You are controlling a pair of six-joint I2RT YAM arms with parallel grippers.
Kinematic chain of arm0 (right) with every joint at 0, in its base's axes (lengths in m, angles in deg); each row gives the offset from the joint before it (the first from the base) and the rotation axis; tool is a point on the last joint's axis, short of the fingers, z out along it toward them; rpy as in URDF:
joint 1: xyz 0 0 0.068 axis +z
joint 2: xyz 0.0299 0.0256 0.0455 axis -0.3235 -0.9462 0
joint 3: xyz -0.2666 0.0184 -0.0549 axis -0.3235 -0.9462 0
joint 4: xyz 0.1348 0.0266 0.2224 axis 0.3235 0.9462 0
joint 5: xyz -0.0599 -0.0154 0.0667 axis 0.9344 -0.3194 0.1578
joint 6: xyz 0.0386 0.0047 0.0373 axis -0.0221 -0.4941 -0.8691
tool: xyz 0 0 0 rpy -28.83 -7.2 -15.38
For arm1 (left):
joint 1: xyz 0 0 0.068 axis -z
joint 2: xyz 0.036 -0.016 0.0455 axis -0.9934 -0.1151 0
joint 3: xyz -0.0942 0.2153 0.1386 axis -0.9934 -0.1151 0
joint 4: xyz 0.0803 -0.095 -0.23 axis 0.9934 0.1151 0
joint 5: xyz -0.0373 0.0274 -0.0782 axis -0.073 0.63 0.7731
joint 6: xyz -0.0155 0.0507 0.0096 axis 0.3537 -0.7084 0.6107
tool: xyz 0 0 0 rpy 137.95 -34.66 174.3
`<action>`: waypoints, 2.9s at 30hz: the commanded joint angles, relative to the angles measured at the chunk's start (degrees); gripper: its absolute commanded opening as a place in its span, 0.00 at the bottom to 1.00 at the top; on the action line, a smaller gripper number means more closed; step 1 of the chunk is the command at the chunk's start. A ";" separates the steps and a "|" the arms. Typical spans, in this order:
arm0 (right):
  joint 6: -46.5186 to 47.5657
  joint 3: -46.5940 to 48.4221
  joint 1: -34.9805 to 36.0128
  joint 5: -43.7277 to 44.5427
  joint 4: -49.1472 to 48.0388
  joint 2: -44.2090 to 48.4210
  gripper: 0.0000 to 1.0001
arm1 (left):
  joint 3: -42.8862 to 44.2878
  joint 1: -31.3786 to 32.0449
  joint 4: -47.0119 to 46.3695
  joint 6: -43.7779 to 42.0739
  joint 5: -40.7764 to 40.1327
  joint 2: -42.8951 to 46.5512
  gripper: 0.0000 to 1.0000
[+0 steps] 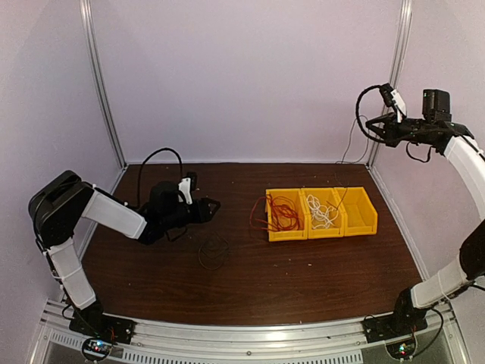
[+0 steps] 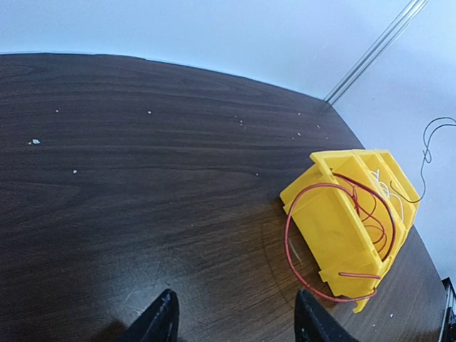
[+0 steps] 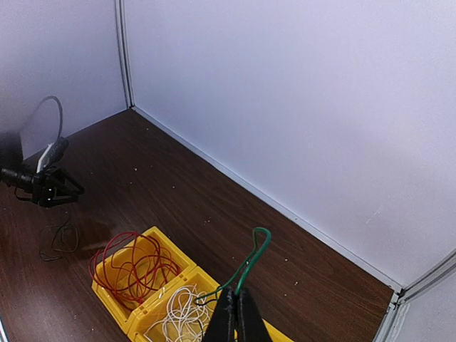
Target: Untangle the cables
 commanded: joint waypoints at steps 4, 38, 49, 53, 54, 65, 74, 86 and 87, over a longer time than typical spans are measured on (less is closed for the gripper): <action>-0.59 0.87 -2.88 -2.68 -2.12 2.90 0.00 | 1.06 -0.36 -0.01 -1.20 -1.40 0.68 0.57; 4.88 -16.59 -8.67 2.93 -1.86 -0.36 0.00 | 1.18 -0.79 1.73 -1.12 -2.76 0.85 0.57; 8.63 -25.00 -8.63 8.69 -4.01 -9.43 0.00 | 1.44 -0.88 2.21 -1.07 -3.19 0.36 0.57; 8.55 -25.89 -8.06 8.67 -4.57 -11.42 0.00 | 1.75 -0.88 2.18 -0.77 -2.80 -0.38 0.57; 8.44 -25.83 -7.57 9.19 -4.71 -12.14 0.00 | 1.80 -0.88 2.15 -0.73 -2.81 -0.52 0.57; 6.30 -22.08 -1.38 20.51 -4.33 -17.74 0.00 | 1.51 -0.95 3.96 -1.52 -3.56 1.40 0.57; 7.88 -17.73 0.57 29.01 2.81 -11.84 0.33 | -0.61 -2.96 8.41 -3.76 -6.50 7.33 0.60; 8.38 -8.00 24.10 42.65 8.45 -11.85 0.49 | -4.21 -3.21 9.88 -3.85 -8.95 10.98 0.61; 7.77 -6.70 25.69 40.29 8.37 -13.00 0.49 | -4.65 -3.25 9.91 -3.80 -9.30 11.42 0.61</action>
